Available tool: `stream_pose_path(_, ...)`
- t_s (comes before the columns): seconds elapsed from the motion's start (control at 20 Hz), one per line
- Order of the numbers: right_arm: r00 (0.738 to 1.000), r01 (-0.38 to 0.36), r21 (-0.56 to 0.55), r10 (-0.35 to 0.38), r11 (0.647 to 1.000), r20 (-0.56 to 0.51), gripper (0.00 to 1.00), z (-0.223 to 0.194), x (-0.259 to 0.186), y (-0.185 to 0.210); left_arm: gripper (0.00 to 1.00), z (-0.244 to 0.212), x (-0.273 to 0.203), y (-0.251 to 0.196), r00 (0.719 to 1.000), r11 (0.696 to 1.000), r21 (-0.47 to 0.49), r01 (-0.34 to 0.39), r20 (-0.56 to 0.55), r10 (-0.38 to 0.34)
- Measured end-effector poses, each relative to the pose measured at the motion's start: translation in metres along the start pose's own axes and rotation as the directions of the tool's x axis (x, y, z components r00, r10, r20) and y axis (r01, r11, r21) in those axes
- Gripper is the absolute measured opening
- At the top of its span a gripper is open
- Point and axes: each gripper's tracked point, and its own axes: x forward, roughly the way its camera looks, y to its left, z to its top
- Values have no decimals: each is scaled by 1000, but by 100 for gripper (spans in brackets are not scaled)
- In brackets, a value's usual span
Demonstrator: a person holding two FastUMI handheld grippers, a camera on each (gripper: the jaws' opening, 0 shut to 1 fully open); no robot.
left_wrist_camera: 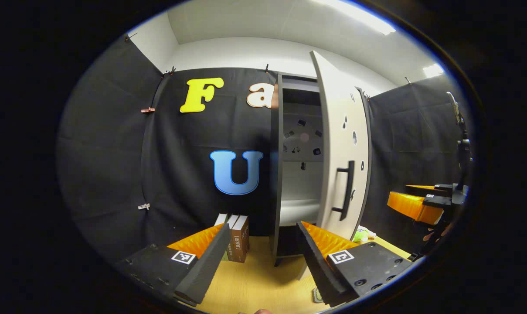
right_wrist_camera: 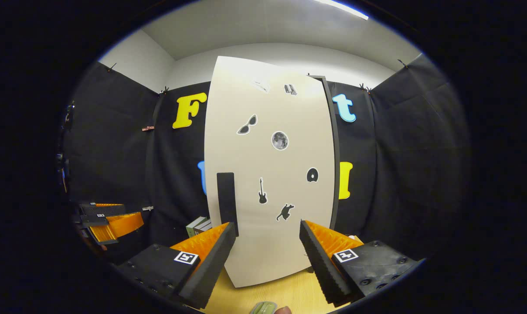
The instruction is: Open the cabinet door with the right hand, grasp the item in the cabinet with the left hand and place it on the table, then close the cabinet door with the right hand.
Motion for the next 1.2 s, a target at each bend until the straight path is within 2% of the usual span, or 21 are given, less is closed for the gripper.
stream_pose_path(0.2,1000,26,6,-26,1000,5,96,2,-6,-12,92,5,-2,-4,1000,1000,9,-2,12,2)
stream_pose_path(0.7,996,86,-6,-86,996,12,96,4,-22,-41,95,11,-7,-21,1000,1000,24,2,25,-2)
stream_pose_path(1.2,995,103,-12,-103,995,15,96,5,-27,-53,94,15,-9,-28,999,999,42,-16,36,14)
